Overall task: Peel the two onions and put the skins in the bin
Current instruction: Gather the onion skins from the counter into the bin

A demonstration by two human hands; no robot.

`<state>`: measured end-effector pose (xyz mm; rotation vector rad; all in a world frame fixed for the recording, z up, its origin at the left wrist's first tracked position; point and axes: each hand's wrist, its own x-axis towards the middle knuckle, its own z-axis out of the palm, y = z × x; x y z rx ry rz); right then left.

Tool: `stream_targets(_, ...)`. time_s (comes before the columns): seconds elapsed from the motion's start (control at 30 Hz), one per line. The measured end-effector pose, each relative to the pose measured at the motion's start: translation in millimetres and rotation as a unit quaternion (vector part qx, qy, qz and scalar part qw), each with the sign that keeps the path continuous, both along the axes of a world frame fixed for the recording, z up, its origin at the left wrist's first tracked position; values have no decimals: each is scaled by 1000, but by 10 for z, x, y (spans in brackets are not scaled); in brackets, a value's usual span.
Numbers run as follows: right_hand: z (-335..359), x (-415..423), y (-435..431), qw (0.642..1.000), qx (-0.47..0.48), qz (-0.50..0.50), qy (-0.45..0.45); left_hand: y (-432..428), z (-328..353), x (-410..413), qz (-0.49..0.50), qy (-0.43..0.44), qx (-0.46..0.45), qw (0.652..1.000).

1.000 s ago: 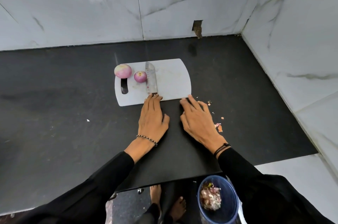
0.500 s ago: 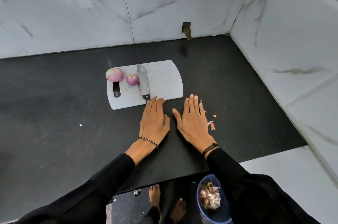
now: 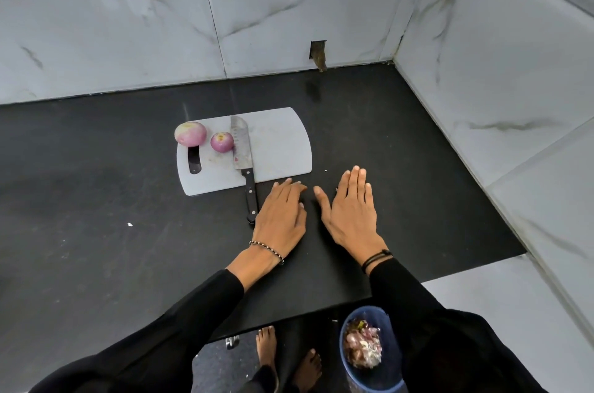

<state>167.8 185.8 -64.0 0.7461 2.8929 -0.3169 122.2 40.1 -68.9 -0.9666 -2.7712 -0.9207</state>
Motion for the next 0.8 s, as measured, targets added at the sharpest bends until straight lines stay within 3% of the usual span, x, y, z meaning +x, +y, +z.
stream_targets(0.27,-39,-101,213,980,16,195,21,339,51,-177,-29,-15,-41,999)
stream_targets(0.43,-6,-32,147,993,30,111,1,316,29,-232,-20,-33,-56,998)
stream_targets(0.57,-5,299,288,997,-20,41,67,209,-14,-177,-26,-46,-37,998)
stream_targets(0.8,4,380,729,987,-93,116,56,430,16,-200,-112,-74,-70,988)
